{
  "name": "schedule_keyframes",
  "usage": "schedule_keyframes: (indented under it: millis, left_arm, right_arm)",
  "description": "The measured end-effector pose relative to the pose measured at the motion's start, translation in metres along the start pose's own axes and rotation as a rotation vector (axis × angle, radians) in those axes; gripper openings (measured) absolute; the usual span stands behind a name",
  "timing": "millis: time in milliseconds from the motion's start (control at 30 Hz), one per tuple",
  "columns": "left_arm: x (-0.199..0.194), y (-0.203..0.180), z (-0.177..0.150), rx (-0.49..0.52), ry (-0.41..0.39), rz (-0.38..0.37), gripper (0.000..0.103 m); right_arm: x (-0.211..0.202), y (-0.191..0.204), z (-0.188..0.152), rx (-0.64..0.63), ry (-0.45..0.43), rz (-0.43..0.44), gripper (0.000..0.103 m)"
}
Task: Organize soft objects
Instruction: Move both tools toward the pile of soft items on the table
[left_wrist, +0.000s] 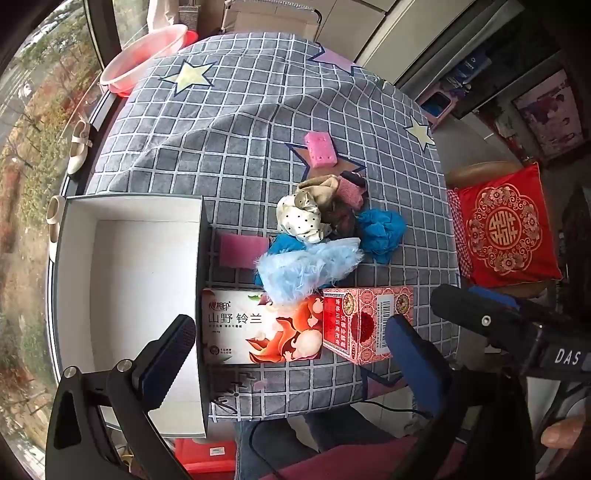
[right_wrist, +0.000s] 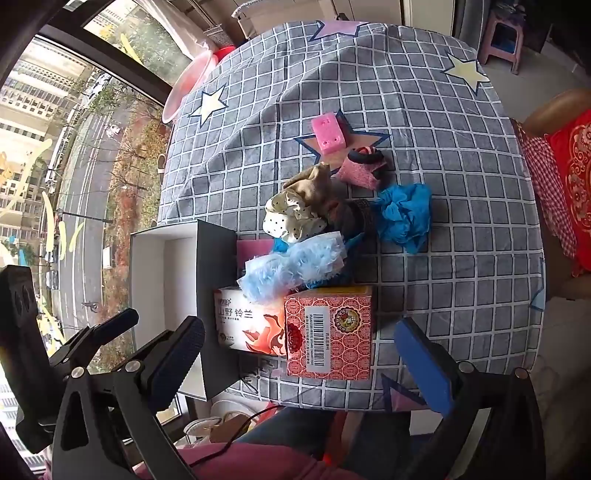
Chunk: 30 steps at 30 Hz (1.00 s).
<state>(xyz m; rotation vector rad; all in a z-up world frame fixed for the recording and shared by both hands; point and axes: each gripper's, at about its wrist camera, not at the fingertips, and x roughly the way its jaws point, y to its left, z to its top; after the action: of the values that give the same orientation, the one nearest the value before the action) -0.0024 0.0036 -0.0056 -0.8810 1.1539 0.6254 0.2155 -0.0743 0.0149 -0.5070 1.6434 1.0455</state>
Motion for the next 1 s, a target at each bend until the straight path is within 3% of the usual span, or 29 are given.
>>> schedule_keyframes:
  millis: [667, 800, 1000]
  left_arm:
    - [0.017, 0.004, 0.014, -0.017, 0.051, 0.044, 0.103]
    - [0.025, 0.002, 0.015, -0.013, 0.052, 0.036, 0.103]
    - [0.032, 0.004, 0.023, -0.024, 0.079, 0.063, 0.103]
  right_arm:
    - [0.016, -0.022, 0.010, 0.025, 0.035, 0.000, 0.103]
    - [0.021, -0.030, 0.012, 0.057, 0.077, -0.013, 0.103]
    - [0.024, -0.038, 0.019, 0.071, 0.064, 0.020, 0.103]
